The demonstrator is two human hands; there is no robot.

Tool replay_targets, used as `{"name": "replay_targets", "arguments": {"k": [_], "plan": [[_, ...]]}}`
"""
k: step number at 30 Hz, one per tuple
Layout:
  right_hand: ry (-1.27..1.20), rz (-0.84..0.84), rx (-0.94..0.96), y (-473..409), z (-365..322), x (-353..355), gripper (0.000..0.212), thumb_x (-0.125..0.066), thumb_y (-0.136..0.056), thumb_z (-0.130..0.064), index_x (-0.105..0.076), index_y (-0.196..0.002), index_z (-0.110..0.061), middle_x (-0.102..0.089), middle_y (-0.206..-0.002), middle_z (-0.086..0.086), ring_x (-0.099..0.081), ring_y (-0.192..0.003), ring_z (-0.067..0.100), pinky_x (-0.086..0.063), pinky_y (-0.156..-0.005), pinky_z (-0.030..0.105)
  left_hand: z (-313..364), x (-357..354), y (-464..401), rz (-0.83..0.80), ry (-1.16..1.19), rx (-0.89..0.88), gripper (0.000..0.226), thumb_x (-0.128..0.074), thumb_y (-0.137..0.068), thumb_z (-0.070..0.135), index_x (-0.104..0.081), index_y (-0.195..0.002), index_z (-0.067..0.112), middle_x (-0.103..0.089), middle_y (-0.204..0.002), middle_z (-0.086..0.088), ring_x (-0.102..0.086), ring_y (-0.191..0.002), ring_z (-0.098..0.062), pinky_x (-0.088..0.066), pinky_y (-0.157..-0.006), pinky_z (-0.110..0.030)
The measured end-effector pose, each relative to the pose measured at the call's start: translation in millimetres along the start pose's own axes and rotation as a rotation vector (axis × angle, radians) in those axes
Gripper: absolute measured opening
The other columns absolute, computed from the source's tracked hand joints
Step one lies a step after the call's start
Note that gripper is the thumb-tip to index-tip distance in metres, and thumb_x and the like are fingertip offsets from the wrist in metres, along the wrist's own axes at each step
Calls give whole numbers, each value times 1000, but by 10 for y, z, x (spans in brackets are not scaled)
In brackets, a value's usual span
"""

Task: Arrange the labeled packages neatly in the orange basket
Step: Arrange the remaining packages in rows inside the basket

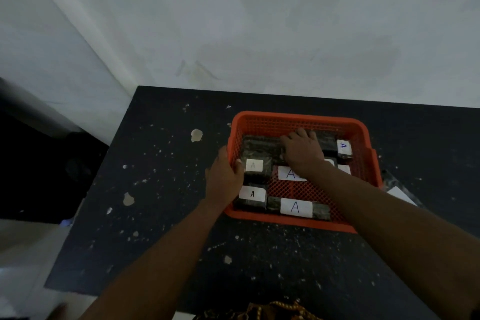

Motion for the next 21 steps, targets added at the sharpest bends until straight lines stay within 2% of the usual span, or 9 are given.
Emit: {"name": "replay_targets", "arguments": {"k": [5,9,13,18,21], "plan": [[46,-165,5,-191,42,-136,60,-66,-78,-47,-48,-129,-19,-51,-134,9,-35,-126,31,-26,-102,50,-24,-18,-28,2,17,3,25,-48,-96,25,-47,-120,20,-62,-97,3,-62,-88,-17,-49,-88,-51],[71,-205,4,-231,40,-218,70,-68,-76,-50,-44,-132,-17,-45,-137,9,-31,-127,32,-26,-102,51,-23,-16,-25,13,22,6,21,-49,-95,24,-48,-116,19,-63,-93,2,-63,-82,-15,-53,-80,-46],[45,-239,-12,-235,48,-301,76,-69,-76,-51,-39,-136,-14,-43,-138,10,-30,-126,32,-26,-101,51,-21,-10,-29,16,10,17,24,-49,-95,25,-49,-118,18,-63,-95,2,-63,-83,-15,-53,-79,-45],[39,-243,-16,-268,40,-273,76,-72,-73,-49,-43,-132,-13,-40,-135,13,-30,-124,33,-28,-101,52,-29,-3,-24,24,10,22,22,-49,-95,26,-48,-117,21,-64,-94,4,-63,-83,-12,-54,-79,-43],[14,-186,-8,-274,82,-183,59,-67,-78,-43,-51,-126,-13,-41,-131,14,-32,-121,34,-29,-100,51,-31,-5,-30,29,4,17,20,-50,-95,25,-49,-114,20,-62,-90,5,-63,-80,-12,-54,-77,-44]]}}
Point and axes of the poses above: each hand's wrist, its own y-axis away from the middle knuckle, its own x-axis out of the back of the hand, z = x × y, the point moved 10 cm from there along -y, towards the middle knuckle
